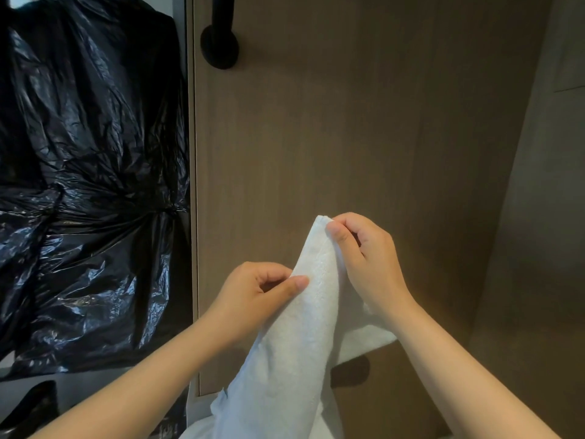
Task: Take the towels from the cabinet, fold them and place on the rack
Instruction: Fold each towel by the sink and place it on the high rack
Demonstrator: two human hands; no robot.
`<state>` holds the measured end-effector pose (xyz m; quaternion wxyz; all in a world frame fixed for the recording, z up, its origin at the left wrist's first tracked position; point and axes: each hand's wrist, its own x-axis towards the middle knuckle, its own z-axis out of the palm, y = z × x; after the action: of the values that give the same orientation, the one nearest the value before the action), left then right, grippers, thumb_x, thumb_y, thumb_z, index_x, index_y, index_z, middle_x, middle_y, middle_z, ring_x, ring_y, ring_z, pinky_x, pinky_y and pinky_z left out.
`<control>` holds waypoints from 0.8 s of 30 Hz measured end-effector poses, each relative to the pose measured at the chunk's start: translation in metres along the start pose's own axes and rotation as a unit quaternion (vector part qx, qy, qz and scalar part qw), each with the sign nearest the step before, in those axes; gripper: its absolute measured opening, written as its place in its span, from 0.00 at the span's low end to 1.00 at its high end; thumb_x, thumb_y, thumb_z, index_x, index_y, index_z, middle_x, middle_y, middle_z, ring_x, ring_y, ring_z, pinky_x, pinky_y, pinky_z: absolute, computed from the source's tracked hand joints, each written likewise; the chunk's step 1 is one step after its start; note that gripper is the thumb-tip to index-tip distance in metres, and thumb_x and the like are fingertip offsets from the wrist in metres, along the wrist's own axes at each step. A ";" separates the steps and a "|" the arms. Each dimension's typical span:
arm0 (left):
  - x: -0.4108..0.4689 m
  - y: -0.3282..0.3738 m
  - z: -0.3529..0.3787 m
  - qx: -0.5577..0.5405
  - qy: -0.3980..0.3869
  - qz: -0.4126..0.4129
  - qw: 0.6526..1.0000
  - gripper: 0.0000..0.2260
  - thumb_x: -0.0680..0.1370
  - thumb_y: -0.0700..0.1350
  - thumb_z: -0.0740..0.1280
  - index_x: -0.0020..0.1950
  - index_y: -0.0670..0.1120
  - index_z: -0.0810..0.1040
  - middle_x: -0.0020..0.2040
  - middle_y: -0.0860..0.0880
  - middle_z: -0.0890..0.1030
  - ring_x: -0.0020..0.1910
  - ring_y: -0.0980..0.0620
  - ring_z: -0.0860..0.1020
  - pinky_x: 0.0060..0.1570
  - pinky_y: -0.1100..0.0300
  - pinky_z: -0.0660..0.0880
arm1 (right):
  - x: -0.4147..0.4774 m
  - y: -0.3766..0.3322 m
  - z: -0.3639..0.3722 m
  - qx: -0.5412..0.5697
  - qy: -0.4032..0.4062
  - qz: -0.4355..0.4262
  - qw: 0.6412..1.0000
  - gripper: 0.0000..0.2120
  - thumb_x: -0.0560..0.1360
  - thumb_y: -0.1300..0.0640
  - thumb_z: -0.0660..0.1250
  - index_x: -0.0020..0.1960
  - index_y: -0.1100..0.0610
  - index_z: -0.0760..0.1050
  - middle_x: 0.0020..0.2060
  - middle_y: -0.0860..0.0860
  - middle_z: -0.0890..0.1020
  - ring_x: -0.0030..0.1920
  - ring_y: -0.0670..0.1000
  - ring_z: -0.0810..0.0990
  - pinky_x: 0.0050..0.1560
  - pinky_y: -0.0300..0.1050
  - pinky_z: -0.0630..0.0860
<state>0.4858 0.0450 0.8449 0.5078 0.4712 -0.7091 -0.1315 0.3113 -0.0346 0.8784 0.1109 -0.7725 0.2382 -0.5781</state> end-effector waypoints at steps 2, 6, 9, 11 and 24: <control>-0.001 -0.003 0.001 -0.002 -0.017 -0.006 1.000 0.27 0.74 0.63 0.68 0.36 0.38 0.77 0.32 0.40 0.73 0.31 0.50 0.69 0.35 0.57 0.66 | 0.006 0.003 -0.005 -0.013 0.009 -0.001 1.000 0.11 0.81 0.52 0.61 0.43 0.49 0.77 0.37 0.42 0.79 0.45 0.45 0.78 0.42 0.35 0.75; -0.005 -0.009 0.003 0.006 -0.045 -0.018 0.999 0.25 0.73 0.60 0.65 0.32 0.39 0.72 0.29 0.47 0.68 0.29 0.54 0.66 0.33 0.61 0.63 | 0.016 0.009 -0.014 -0.039 0.019 0.004 0.999 0.10 0.81 0.52 0.60 0.44 0.50 0.77 0.38 0.42 0.79 0.45 0.42 0.78 0.42 0.29 0.73; -0.004 -0.014 0.003 -0.006 -0.053 -0.031 0.998 0.27 0.72 0.63 0.66 0.34 0.38 0.75 0.31 0.40 0.72 0.30 0.50 0.69 0.35 0.59 0.67 | 0.021 0.013 -0.020 -0.058 0.028 0.005 0.998 0.10 0.81 0.52 0.60 0.43 0.50 0.77 0.37 0.41 0.78 0.43 0.41 0.77 0.41 0.26 0.70; -0.003 -0.019 0.001 -0.007 -0.055 -0.040 0.998 0.30 0.72 0.65 0.67 0.37 0.35 0.79 0.35 0.35 0.76 0.32 0.42 0.72 0.36 0.55 0.69 | 0.025 0.015 -0.024 -0.075 0.039 0.005 0.996 0.11 0.81 0.52 0.60 0.43 0.50 0.77 0.37 0.42 0.78 0.43 0.41 0.77 0.40 0.26 0.70; 0.017 -0.059 -0.033 0.134 -0.042 -0.067 0.988 0.26 0.72 0.62 0.67 0.36 0.36 0.79 0.35 0.38 0.76 0.30 0.54 0.70 0.33 0.63 0.68 | 0.072 0.044 -0.068 -0.131 0.147 0.059 0.979 0.15 0.82 0.49 0.58 0.43 0.56 0.76 0.34 0.47 0.76 0.37 0.46 0.75 0.38 0.40 0.70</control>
<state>0.5443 0.0101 0.8307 0.3998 0.5760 -0.7075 -0.0885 0.2516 -0.1008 0.9400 0.0062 -0.6713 0.3711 -0.6416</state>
